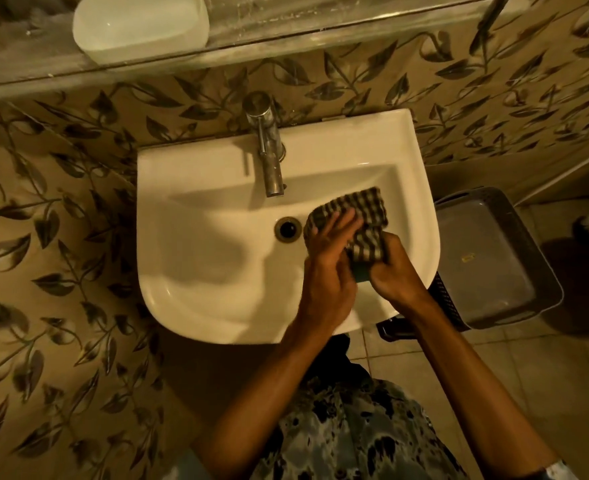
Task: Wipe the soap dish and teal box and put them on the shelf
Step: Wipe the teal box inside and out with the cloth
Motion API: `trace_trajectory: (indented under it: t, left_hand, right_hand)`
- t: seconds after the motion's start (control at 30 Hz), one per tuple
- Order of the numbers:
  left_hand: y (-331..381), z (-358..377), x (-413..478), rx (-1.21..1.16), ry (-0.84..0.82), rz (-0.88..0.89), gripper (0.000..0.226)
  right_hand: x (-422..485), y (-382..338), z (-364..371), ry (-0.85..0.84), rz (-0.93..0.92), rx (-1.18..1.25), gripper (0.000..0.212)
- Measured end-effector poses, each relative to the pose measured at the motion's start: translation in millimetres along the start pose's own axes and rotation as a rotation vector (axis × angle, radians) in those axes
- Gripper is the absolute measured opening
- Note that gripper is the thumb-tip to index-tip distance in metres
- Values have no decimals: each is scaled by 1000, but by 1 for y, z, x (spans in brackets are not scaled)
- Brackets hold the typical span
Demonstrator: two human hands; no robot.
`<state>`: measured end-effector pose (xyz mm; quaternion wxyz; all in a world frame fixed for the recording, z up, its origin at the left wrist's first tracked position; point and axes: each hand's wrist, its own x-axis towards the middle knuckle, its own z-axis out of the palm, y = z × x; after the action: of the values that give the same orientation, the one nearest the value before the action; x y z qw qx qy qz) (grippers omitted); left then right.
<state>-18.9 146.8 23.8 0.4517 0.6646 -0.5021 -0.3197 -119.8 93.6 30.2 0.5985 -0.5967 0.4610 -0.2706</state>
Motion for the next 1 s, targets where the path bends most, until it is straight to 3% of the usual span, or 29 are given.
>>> trace_trajectory:
  t: [0.07, 0.2, 0.43, 0.57, 0.63, 0.73, 0.87, 0.93, 1.0]
  left_hand:
    - [1, -6, 32, 21, 18, -101, 51]
    - [1, -15, 69, -5, -58, -261, 35]
    - [14, 6, -1, -131, -53, -72, 57]
    - [13, -1, 58, 10, -47, -306, 35]
    - [15, -8, 84, -48, -82, -375, 28]
    - [23, -6, 63, -74, -23, -291, 32]
    - [36, 9, -7, -118, 35, -41, 50]
    - [33, 2, 20, -71, 113, -138, 44]
    - [27, -12, 61, -141, 63, -363, 34]
  right_hand:
    - [3, 4, 0, -44, -6, -44, 16]
    - [7, 5, -3, -1, -40, -54, 18]
    - [6, 5, -11, 104, -87, -21, 34]
    - [-3, 11, -5, 59, -77, 22, 15]
    - [-3, 10, -8, 55, -100, 64, 15]
    - [1, 4, -12, 123, -103, 104, 16]
    - [-2, -2, -11, 203, -98, 77, 30]
    - [-7, -1, -6, 144, -117, 75, 16]
    - [-11, 0, -2, 75, -160, 52, 18]
